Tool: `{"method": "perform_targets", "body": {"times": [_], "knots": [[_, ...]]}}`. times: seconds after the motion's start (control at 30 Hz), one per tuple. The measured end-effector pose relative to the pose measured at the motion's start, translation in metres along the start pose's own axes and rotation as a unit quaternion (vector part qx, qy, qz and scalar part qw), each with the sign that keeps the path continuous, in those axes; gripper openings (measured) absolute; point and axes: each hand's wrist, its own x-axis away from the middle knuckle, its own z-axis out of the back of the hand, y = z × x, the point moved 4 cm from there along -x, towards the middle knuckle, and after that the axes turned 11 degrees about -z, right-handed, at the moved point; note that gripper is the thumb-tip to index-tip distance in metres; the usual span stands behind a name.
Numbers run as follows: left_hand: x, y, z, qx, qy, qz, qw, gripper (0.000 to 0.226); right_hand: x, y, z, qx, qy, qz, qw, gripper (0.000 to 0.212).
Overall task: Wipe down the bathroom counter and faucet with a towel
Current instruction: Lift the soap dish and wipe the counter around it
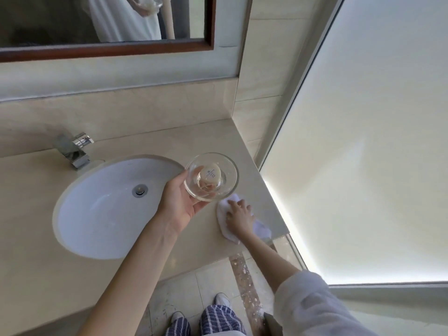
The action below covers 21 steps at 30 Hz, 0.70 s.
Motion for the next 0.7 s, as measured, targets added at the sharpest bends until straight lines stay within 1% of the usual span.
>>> {"method": "perform_targets", "body": {"times": [0.1, 0.2, 0.27, 0.37, 0.4, 0.47, 0.57, 0.63, 0.7], "knots": [[-0.001, 0.007, 0.01, -0.008, -0.001, -0.006, 1.0, 0.035, 0.047, -0.047, -0.04, 0.032, -0.015, 0.099, 0.994, 0.046], [-0.007, 0.008, 0.021, -0.002, 0.001, -0.007, 1.0, 0.039, 0.083, -0.078, -0.065, 0.071, -0.057, 0.188, 0.978, 0.044], [-0.012, 0.007, 0.023, 0.001, -0.005, -0.008, 1.0, 0.038, 0.085, -0.08, -0.065, 0.079, -0.067, 0.226, 0.969, 0.044], [-0.019, 0.007, 0.023, 0.001, -0.014, -0.006, 1.0, 0.032, 0.067, -0.071, -0.05, 0.082, -0.084, 0.275, 0.954, 0.049], [-0.022, 0.007, 0.023, 0.0, -0.016, -0.005, 1.0, 0.03, 0.056, -0.064, -0.041, 0.086, -0.077, 0.279, 0.953, 0.051], [-0.027, 0.006, 0.024, -0.007, -0.023, -0.002, 1.0, 0.03, 0.025, -0.046, -0.02, 0.096, -0.051, 0.261, 0.959, 0.053], [-0.033, 0.005, 0.026, -0.023, -0.02, -0.006, 1.0, 0.031, -0.016, -0.028, 0.007, 0.082, -0.021, 0.172, 0.981, 0.052], [-0.036, 0.006, 0.026, -0.027, -0.015, -0.016, 0.999, 0.031, -0.023, -0.032, 0.013, 0.053, -0.016, 0.115, 0.992, 0.051], [-0.037, 0.006, 0.022, -0.029, -0.017, -0.022, 0.999, 0.03, -0.013, -0.045, 0.007, 0.056, -0.026, 0.097, 0.993, 0.05]]}}
